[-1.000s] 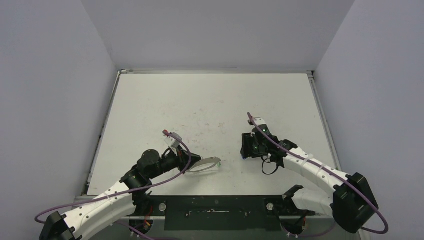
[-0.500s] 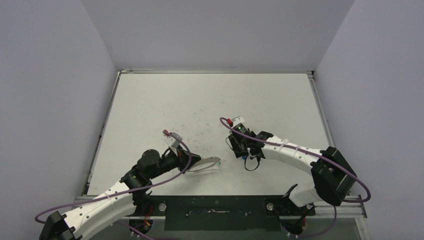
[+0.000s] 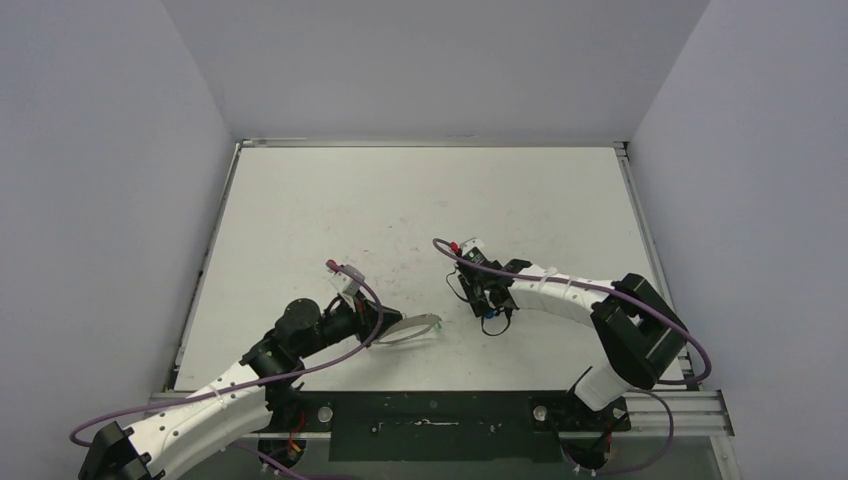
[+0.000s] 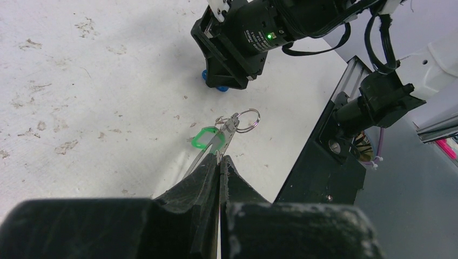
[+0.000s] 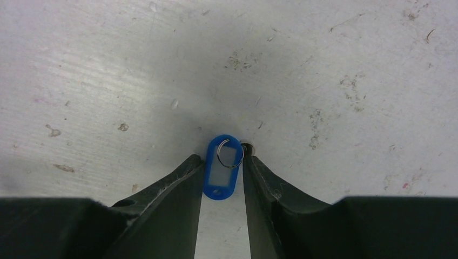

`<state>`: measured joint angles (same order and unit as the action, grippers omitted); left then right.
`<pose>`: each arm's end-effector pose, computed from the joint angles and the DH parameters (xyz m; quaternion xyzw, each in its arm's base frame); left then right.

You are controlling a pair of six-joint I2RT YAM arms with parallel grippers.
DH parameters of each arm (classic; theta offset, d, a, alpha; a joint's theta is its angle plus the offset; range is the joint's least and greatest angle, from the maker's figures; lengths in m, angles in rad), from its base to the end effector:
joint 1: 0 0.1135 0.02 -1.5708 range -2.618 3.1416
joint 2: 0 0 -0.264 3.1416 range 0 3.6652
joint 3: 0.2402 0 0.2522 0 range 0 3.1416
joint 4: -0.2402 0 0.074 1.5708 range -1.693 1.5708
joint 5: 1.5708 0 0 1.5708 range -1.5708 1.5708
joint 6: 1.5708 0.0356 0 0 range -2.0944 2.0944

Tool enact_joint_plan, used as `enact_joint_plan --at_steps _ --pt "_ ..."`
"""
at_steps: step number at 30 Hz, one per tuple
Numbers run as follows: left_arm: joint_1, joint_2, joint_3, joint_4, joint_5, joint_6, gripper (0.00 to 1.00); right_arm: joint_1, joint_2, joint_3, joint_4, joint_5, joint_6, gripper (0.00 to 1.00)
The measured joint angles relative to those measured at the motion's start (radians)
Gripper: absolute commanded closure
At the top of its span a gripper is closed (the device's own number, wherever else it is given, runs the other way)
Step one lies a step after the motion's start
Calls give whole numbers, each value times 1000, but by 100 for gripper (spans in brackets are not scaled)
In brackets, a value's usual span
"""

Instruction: Put the keys on the keyring

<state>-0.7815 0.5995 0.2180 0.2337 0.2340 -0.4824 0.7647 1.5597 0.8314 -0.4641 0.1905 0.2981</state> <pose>0.1072 -0.1180 0.2109 0.1875 0.7325 -0.4544 0.4710 0.2068 0.1890 0.1580 -0.2086 0.9554 0.0143 0.2087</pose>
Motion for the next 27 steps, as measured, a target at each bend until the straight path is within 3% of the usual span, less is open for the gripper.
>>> enact_joint_plan --at_steps 4,15,27 --pt "0 0 0 0 -2 0 100 -38 16 6 5 -16 4 72" --pt "0 0 0 0 -2 0 100 -87 25 18 41 -68 11 100" --pt "0 0 0 -6 -2 0 100 -110 -59 18 41 -167 28 100"
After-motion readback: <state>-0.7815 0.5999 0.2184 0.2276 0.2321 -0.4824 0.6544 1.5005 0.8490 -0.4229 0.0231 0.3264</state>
